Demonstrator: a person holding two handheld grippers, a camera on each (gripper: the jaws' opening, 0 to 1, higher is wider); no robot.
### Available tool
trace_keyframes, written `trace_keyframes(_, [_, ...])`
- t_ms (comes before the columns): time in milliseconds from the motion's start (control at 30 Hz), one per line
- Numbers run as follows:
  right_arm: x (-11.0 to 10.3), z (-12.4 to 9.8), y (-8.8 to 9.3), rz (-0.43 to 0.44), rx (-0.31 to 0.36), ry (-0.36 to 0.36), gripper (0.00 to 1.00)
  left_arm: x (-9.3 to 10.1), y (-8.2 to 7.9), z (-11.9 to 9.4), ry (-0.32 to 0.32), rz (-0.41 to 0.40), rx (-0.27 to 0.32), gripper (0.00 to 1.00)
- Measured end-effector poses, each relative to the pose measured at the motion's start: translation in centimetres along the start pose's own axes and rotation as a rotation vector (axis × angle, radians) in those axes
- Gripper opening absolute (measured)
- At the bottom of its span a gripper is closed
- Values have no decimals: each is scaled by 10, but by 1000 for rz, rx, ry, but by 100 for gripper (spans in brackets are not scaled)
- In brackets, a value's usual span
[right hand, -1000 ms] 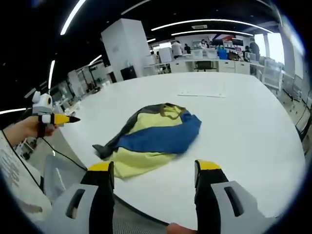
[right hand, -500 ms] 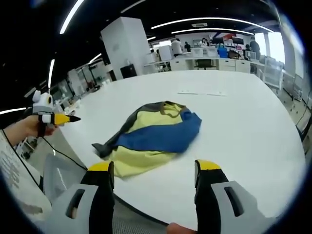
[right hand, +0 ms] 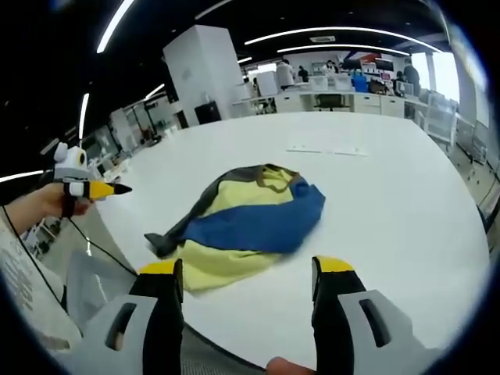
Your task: Fold the garment on the visible template until the final outline fits inside the template.
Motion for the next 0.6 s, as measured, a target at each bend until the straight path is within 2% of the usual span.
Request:
trace_keyframes(167, [5,7,-3,-7,-9,-7,67,-3,-3,7,3,4,-10,81])
trace_keyframes(600, [26,30,-23,-44,-6,-16,66,-13,-26,39,30,56,-27,81])
Point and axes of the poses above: the point that each gripper's makers call its tool centre point, and the gripper's own axes: z roughly forward along the fingers, x roughly to its right, y roughly out of its underside, the point moved 4 cm from there along -z, roughly backward along the fingers, and after that the axes turned 8 degrees about x, right-handed, at the moved point
